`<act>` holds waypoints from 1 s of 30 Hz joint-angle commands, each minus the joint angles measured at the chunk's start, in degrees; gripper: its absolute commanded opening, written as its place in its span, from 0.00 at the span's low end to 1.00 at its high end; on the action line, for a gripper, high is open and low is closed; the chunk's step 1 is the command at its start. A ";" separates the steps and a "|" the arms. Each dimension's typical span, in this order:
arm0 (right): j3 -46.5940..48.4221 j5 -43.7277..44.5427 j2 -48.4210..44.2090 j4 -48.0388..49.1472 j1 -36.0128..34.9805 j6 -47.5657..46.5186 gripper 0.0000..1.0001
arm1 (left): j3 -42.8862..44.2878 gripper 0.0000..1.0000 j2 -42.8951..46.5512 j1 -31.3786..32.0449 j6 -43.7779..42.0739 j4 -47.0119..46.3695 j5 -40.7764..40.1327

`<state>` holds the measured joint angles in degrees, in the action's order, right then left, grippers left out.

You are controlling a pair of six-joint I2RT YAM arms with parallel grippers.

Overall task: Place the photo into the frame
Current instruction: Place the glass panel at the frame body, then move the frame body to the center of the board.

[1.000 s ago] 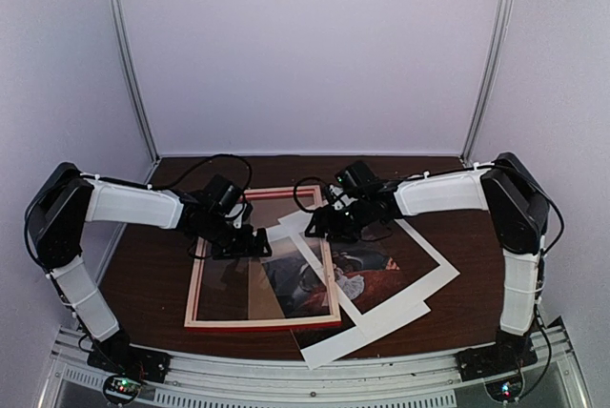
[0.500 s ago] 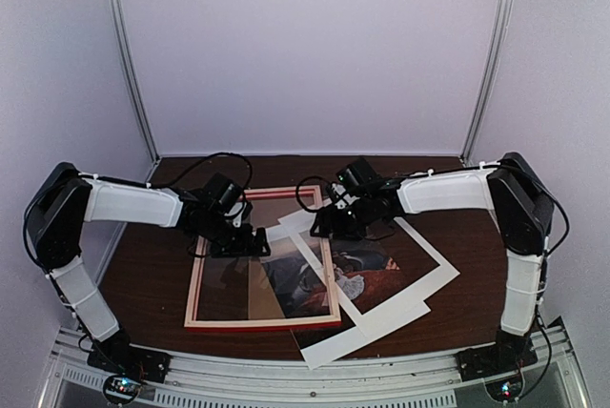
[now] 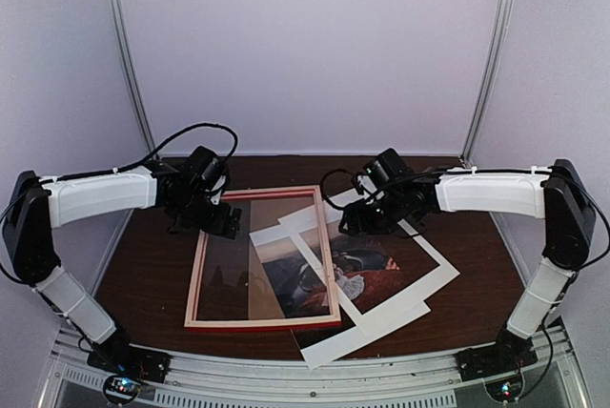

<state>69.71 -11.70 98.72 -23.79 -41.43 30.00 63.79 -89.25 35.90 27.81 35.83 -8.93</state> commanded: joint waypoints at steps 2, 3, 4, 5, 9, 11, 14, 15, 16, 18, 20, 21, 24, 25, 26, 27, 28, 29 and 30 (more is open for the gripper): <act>-5.07 3.49 -4.07 -1.65 2.89 -0.93 0.68 | 1.87 0.94 -2.48 -6.12 -5.80 8.88 -3.65; -5.59 3.40 -4.25 -1.39 3.07 -0.83 0.68 | 2.01 0.92 -3.38 -7.37 -6.25 9.38 -2.73; -6.05 3.20 -4.36 -1.21 3.31 -0.83 0.68 | 2.15 0.90 -4.28 -8.47 -6.74 9.82 -1.61; -6.39 3.09 -4.33 -0.99 3.41 -0.77 0.68 | 2.27 0.88 -5.16 -9.50 -7.03 10.25 -1.06; -7.62 2.45 -4.24 0.04 3.53 -0.48 0.68 | 3.03 0.75 -8.53 -12.22 -7.76 10.66 3.70; -8.30 2.08 -4.23 0.76 3.64 -0.37 0.68 | 3.52 0.69 -10.21 -12.66 -7.97 10.93 4.67; -9.07 1.61 -4.28 1.64 3.80 -0.24 0.68 | 3.75 0.58 -11.96 -13.32 -8.08 11.57 4.85; -9.41 1.47 -4.32 1.95 3.81 -0.27 0.68 | 3.67 0.55 -12.20 -13.58 -7.95 11.63 4.83; -9.68 1.24 -4.25 2.32 3.94 -0.29 0.68 | 3.58 0.53 -12.47 -13.78 -7.88 11.64 4.76; -10.21 0.80 -4.16 3.05 4.11 -0.32 0.68 | 3.41 0.48 -12.81 -14.15 -7.71 11.66 4.88; -10.59 0.28 -3.99 3.58 4.41 -0.34 0.68 | 3.27 0.45 -13.15 -14.48 -7.51 11.63 4.98; -10.75 0.06 -3.91 3.80 4.54 -0.35 0.68 | 3.25 0.44 -13.60 -14.60 -7.47 11.63 5.02; -11.04 -0.37 -3.95 4.09 4.77 -0.52 0.68 | 3.60 0.39 -14.59 -14.85 -7.42 11.51 5.14; -11.15 -0.38 -4.06 4.10 4.86 -0.62 0.68 | 3.66 0.38 -14.89 -14.93 -7.42 11.29 5.21; -11.29 -0.42 -4.12 4.15 5.01 -0.64 0.68 | 3.77 0.37 -15.20 -15.04 -7.35 11.16 5.31; -11.39 -0.35 -4.29 4.11 5.17 -0.73 0.68 | 3.92 0.36 -15.49 -15.21 -7.34 10.92 5.54; -11.56 -0.36 -4.44 4.15 5.39 -0.81 0.68 | 4.01 0.35 -15.86 -15.38 -7.24 10.78 5.66; -11.80 -0.34 -4.63 4.23 5.62 -0.82 0.68 | 4.20 0.34 -16.29 -15.68 -7.20 10.71 5.63; -11.99 -0.34 -4.86 4.27 5.83 -0.77 0.68 | 4.35 0.33 -16.63 -15.95 -7.13 10.67 5.70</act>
<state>58.98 -11.81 95.57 -20.84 -36.56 29.82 66.41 -103.94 21.45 20.62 46.68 -3.55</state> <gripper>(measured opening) 0.679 0.349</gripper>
